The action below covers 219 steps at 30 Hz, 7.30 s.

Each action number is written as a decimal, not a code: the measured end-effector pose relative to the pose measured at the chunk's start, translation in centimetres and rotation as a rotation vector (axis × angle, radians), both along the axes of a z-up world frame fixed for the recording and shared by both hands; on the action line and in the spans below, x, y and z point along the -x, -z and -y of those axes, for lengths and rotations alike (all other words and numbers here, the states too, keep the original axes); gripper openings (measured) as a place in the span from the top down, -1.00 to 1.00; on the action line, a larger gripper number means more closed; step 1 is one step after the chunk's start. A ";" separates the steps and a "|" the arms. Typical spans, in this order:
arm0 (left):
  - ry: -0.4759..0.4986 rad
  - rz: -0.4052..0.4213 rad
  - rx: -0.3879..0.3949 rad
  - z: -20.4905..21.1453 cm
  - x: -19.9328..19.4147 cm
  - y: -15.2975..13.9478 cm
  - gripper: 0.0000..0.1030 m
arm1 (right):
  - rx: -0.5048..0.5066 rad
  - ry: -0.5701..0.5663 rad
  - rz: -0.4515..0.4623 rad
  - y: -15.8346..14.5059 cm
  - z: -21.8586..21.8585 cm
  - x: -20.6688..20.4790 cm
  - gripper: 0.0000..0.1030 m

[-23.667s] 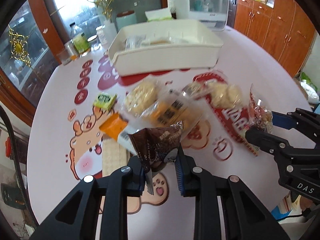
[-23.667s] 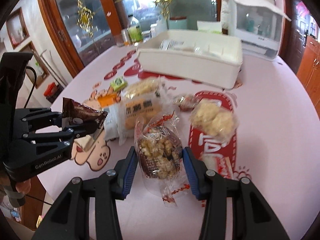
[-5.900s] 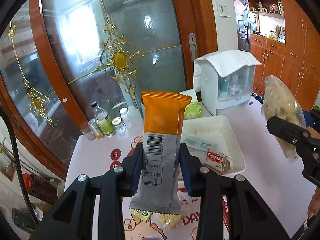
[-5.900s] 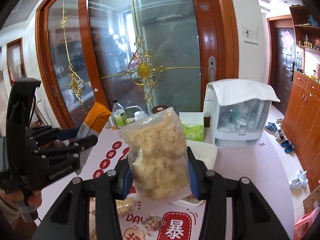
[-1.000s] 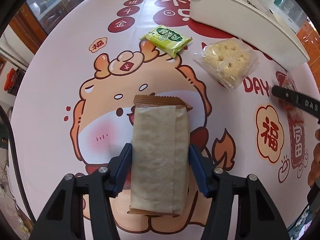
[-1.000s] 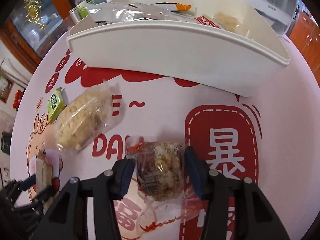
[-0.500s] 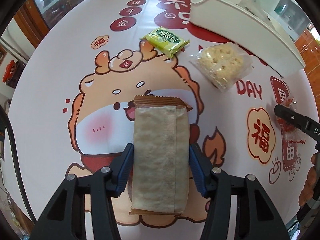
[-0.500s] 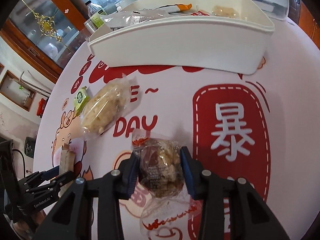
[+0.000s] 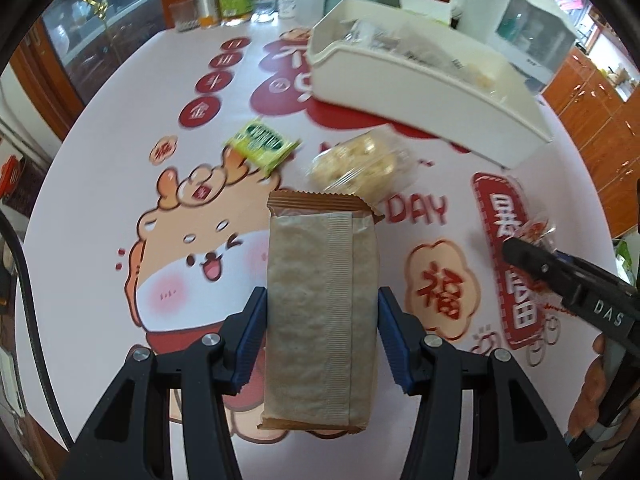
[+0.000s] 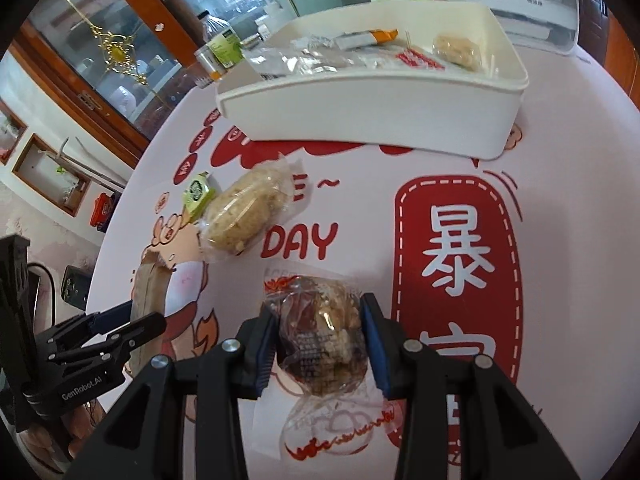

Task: Organize snacks
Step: 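Carry both packs over the white tray and open both tools to drop them, then withdraw both tools from the tray toward the last two snacks, then grasp the green-wrapped cake with the left tool while the right tool grasps the puffed-snack bag, then carry both snacks over the white tray and open both tools to drop them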

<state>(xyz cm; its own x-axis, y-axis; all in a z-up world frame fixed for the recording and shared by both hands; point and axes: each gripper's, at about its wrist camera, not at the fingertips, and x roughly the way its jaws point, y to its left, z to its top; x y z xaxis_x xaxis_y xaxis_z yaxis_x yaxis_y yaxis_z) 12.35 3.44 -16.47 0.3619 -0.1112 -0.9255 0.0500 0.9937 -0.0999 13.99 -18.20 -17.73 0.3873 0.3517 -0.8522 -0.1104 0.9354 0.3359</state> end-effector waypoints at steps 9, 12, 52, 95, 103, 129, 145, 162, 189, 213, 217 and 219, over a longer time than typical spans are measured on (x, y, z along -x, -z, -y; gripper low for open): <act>0.093 0.110 -0.001 3.6 -2.1 -4.8 -0.02 | 0.007 0.000 0.095 -4.6 1.0 0.0 0.23; 0.127 0.155 -0.013 4.8 -3.0 -6.8 -0.02 | 0.014 0.002 0.139 -6.6 1.4 -0.4 0.23; 0.241 0.419 -0.151 12.1 -21.6 -16.7 -0.02 | 0.219 0.120 0.401 -19.2 4.0 -17.6 0.22; 0.185 0.298 -0.236 7.8 -14.7 -14.9 -0.80 | 0.172 0.151 0.209 -15.2 4.5 -11.3 -0.30; 0.116 0.293 -0.246 3.7 -9.2 -16.2 -0.80 | 0.152 0.106 0.219 -15.9 3.3 -5.9 -0.30; 0.503 0.085 -0.277 -2.9 -14.6 -2.7 -0.80 | 0.136 0.273 -0.055 -3.9 -6.8 -7.9 -0.34; 0.567 -0.009 -0.209 -3.6 -17.5 7.1 -0.80 | 0.089 0.458 -0.211 4.3 -10.5 -9.8 -0.62; 0.568 0.029 -0.132 -4.6 -15.8 7.0 0.00 | -0.017 0.387 -0.193 4.4 -12.0 -9.8 0.09; 0.474 0.251 -0.116 -0.5 -8.9 -5.1 0.01 | 0.066 0.441 0.088 -5.3 -6.4 -1.3 0.26; 0.194 0.403 -0.156 11.4 -18.4 -14.7 0.00 | 0.154 0.339 0.457 -19.8 8.3 -11.4 0.26; 0.153 0.391 -0.148 11.3 -20.3 -14.3 0.00 | 0.158 0.314 0.446 -19.1 8.3 -13.7 0.26; 0.138 0.386 -0.146 10.9 -21.0 -14.1 0.00 | 0.163 0.300 0.436 -18.5 8.0 -14.7 0.26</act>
<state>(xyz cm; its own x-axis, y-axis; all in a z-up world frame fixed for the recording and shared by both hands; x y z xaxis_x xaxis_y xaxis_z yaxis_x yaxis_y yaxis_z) 33.33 -7.45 -2.35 0.6751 -0.0611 -0.7352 0.1897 0.9774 0.0930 28.66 -26.24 0.81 0.7793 0.0490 -0.6247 0.0721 0.9833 0.1671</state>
